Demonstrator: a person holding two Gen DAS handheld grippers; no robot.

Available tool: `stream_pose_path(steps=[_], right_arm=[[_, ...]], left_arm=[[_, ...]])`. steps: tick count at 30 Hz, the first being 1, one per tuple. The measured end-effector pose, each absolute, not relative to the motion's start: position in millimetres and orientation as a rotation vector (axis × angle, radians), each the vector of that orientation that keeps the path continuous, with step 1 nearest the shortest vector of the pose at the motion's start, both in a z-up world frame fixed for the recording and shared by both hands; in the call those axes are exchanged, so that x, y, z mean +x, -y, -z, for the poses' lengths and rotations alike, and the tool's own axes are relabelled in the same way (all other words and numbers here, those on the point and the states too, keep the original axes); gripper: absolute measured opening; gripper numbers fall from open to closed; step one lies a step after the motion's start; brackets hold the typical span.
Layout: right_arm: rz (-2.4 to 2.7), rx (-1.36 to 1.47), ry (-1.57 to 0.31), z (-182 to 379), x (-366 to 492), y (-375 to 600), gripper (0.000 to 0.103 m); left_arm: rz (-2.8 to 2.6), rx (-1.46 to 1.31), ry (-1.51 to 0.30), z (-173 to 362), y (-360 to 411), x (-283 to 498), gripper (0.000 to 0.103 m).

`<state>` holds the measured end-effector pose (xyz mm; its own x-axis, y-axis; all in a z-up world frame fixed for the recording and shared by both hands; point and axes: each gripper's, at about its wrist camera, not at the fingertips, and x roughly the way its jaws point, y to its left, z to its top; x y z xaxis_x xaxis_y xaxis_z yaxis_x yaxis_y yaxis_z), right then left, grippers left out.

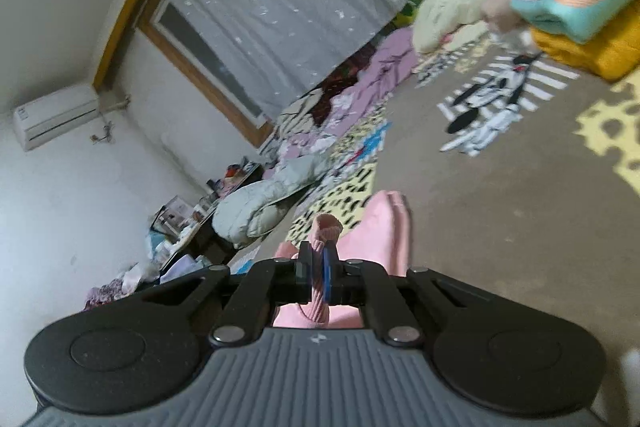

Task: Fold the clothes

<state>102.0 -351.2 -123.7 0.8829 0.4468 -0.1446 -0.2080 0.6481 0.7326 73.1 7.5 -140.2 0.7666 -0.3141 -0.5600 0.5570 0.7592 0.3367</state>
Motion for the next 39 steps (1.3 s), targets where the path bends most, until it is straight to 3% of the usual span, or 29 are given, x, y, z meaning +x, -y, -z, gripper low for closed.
stream_pose_path(steps=[16, 18, 20, 21, 22, 28, 39], right_arm=[[-0.225, 0.858, -0.392, 160, 101, 388, 0.007], [-0.231, 0.857, -0.376, 159, 101, 388, 0.007], [-0.226, 0.858, -0.378, 160, 102, 390, 0.007], [-0.220, 0.856, -0.385, 162, 104, 391, 0.007], [-0.217, 0.859, -0.389, 163, 105, 392, 0.007], [-0.237, 0.872, -0.359, 164, 106, 395, 0.007], [-0.249, 0.881, -0.329, 162, 112, 400, 0.007]], left_arm=[[0.574, 0.561, -0.523, 157, 26, 75, 0.013], [0.618, 0.544, -0.536, 154, 22, 73, 0.021], [0.678, 0.484, -0.542, 139, 6, 72, 0.047], [0.669, 0.433, -0.527, 130, -6, 74, 0.046], [0.660, 0.381, -0.511, 122, -18, 75, 0.037], [0.494, 0.127, -0.495, 107, -74, 101, 0.020], [0.635, 0.377, -0.612, 150, -3, 95, 0.019]])
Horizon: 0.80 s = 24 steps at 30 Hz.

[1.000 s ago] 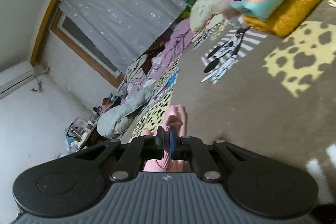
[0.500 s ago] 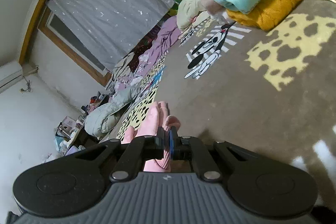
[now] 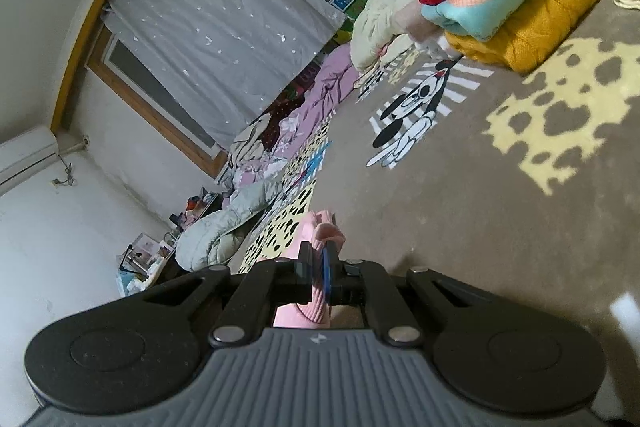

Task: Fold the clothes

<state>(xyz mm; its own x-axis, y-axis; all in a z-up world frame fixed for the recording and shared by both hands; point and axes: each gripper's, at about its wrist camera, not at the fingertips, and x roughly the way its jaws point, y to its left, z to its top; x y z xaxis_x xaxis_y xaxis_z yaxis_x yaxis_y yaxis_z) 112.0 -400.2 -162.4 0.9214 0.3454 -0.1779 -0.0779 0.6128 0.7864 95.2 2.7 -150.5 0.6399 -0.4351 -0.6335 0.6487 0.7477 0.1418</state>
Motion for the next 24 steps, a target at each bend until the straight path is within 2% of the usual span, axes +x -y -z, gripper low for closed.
stream_pose_path(steps=[9, 11, 14, 17, 18, 20, 24], right_arm=[[-0.250, 0.912, -0.360, 171, 120, 405, 0.007], [-0.258, 0.910, -0.361, 171, 122, 404, 0.007], [-0.259, 0.910, -0.370, 171, 125, 402, 0.007], [-0.247, 0.935, -0.384, 171, 129, 403, 0.007], [-0.240, 0.941, -0.391, 169, 132, 403, 0.007], [-0.229, 0.932, -0.401, 161, 136, 400, 0.007], [-0.219, 0.901, -0.417, 137, 145, 387, 0.007]], left_arm=[[0.597, 0.170, -0.535, 119, -48, 106, 0.019], [0.639, 0.178, -0.551, 124, -37, 104, 0.019], [0.706, 0.363, -0.624, 151, 1, 97, 0.019], [0.697, 0.372, -0.606, 145, 3, 93, 0.020], [0.713, 0.377, -0.576, 138, 1, 89, 0.022], [0.746, 0.388, -0.521, 128, -2, 80, 0.058], [0.779, 0.494, -0.443, 132, 12, 64, 0.057]])
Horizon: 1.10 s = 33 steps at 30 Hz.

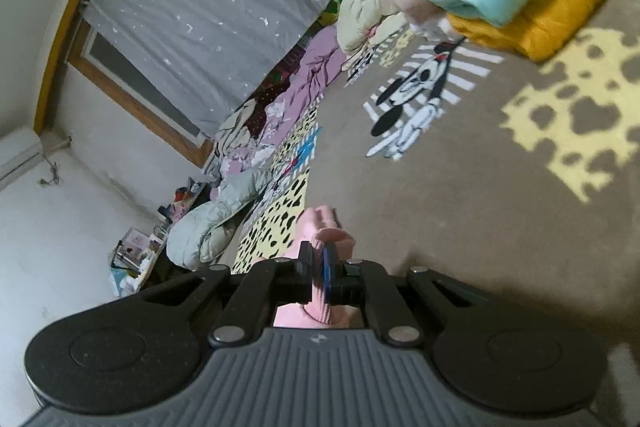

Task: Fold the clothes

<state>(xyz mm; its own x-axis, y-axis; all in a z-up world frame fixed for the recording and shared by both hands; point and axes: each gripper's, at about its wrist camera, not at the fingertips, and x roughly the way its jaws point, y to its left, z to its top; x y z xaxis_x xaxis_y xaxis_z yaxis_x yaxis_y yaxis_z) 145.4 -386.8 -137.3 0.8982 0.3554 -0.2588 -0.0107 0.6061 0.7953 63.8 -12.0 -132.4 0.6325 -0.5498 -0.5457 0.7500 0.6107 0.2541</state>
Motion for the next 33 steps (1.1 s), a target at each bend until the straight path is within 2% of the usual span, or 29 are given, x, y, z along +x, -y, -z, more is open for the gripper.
stream_pose_path(steps=[2, 5, 8, 15, 18, 31, 32, 33], right_arm=[[-0.217, 0.903, -0.417, 125, 149, 381, 0.007], [-0.234, 0.887, -0.403, 105, 152, 372, 0.007], [-0.255, 0.861, -0.399, 87, 154, 365, 0.007], [-0.251, 0.826, -0.412, 76, 157, 359, 0.007], [-0.248, 0.852, -0.414, 76, 158, 359, 0.007], [-0.270, 0.924, -0.441, 53, 197, 326, 0.007], [-0.272, 0.925, -0.446, 51, 202, 322, 0.007], [-0.273, 0.929, -0.452, 49, 205, 320, 0.007]], left_arm=[[0.786, 0.532, -0.427, 136, 18, 58, 0.047], [0.822, 0.501, -0.432, 140, 19, 63, 0.047], [0.837, 0.554, -0.571, 163, 26, 73, 0.045], [0.808, 0.506, -0.458, 145, 23, 71, 0.044], [0.801, 0.542, -0.481, 159, 30, 73, 0.032], [0.789, 0.483, -0.498, 160, 29, 83, 0.030], [0.787, 0.467, -0.505, 159, 26, 85, 0.022], [0.786, 0.450, -0.512, 158, 24, 87, 0.019]])
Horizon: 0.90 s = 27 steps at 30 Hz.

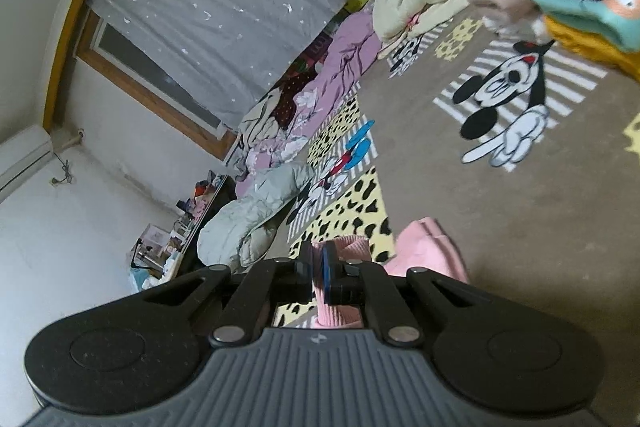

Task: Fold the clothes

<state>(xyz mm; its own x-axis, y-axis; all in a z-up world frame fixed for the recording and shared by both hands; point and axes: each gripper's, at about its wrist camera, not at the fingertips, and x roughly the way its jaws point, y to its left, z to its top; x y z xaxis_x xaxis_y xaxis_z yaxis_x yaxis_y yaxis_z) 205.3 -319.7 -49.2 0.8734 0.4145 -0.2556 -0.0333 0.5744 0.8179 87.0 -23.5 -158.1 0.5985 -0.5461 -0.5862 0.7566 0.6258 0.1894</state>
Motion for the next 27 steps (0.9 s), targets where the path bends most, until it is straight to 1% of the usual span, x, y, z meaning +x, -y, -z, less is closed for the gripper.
stream_pose_path(steps=[1, 7, 14, 18, 22, 24, 26, 27], right_arm=[[-0.274, 0.930, -0.459, 48, 209, 316, 0.007], [-0.273, 0.884, -0.499, 38, 239, 289, 0.007], [-0.254, 0.781, -0.571, 40, 283, 250, 0.007], [-0.243, 0.707, -0.620, 49, 307, 226, 0.007], [-0.220, 0.654, -0.681, 65, 329, 205, 0.007], [-0.238, 0.645, -0.719, 76, 340, 199, 0.012], [-0.269, 0.651, -0.751, 85, 349, 196, 0.022], [-0.286, 0.662, -0.744, 88, 349, 198, 0.031]], left_arm=[[0.782, 0.416, -0.527, 157, 19, 91, 0.014], [0.792, 0.134, -0.588, 144, -18, 110, 0.013], [0.763, -0.213, -0.656, 146, -64, 130, 0.013], [0.717, -0.371, -0.708, 155, -87, 144, 0.013], [0.687, -0.438, -0.754, 159, -97, 152, 0.013], [0.679, -0.455, -0.773, 161, -100, 154, 0.013], [0.679, -0.465, -0.782, 161, -101, 156, 0.013], [0.678, -0.464, -0.783, 160, -101, 156, 0.013]])
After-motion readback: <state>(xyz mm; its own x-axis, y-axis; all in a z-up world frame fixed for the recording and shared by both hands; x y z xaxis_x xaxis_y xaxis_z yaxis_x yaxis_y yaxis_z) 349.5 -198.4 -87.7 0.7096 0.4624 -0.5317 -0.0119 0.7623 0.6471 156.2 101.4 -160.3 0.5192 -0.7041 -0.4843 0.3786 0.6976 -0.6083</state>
